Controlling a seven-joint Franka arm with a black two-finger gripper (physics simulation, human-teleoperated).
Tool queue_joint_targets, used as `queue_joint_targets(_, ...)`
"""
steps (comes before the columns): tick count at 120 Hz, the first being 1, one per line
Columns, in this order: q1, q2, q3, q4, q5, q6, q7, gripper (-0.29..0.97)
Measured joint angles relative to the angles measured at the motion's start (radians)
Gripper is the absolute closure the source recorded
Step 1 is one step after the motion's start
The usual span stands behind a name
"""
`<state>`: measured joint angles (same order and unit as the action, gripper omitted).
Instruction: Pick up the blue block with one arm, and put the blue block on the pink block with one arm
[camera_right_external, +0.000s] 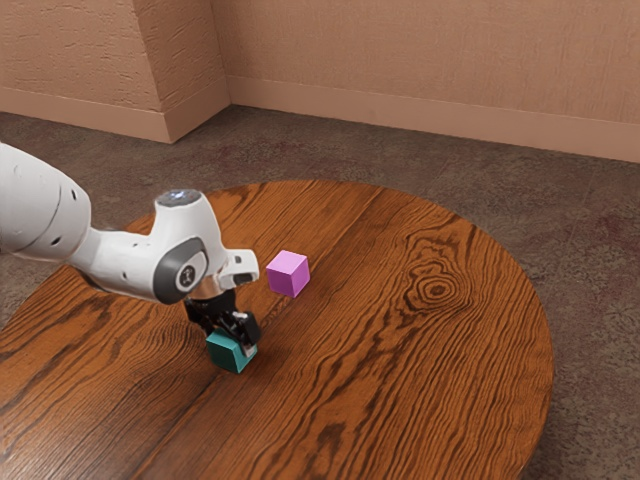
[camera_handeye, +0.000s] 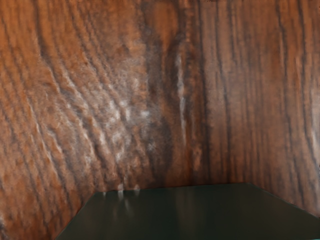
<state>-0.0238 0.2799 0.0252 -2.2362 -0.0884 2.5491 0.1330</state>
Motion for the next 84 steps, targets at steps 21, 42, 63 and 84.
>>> queue_joint_targets(21,0.000,0.004,-0.001,0.001,-0.008,0.017,0.016,0.08)
queue_joint_targets(42,-0.001,0.000,-0.001,0.001,-0.004,0.025,0.011,0.26)
queue_joint_targets(63,-0.008,-0.018,-0.002,0.071,0.030,0.006,0.002,0.34)
queue_joint_targets(84,-0.007,0.075,-0.008,0.332,0.089,-0.086,-0.006,0.37)
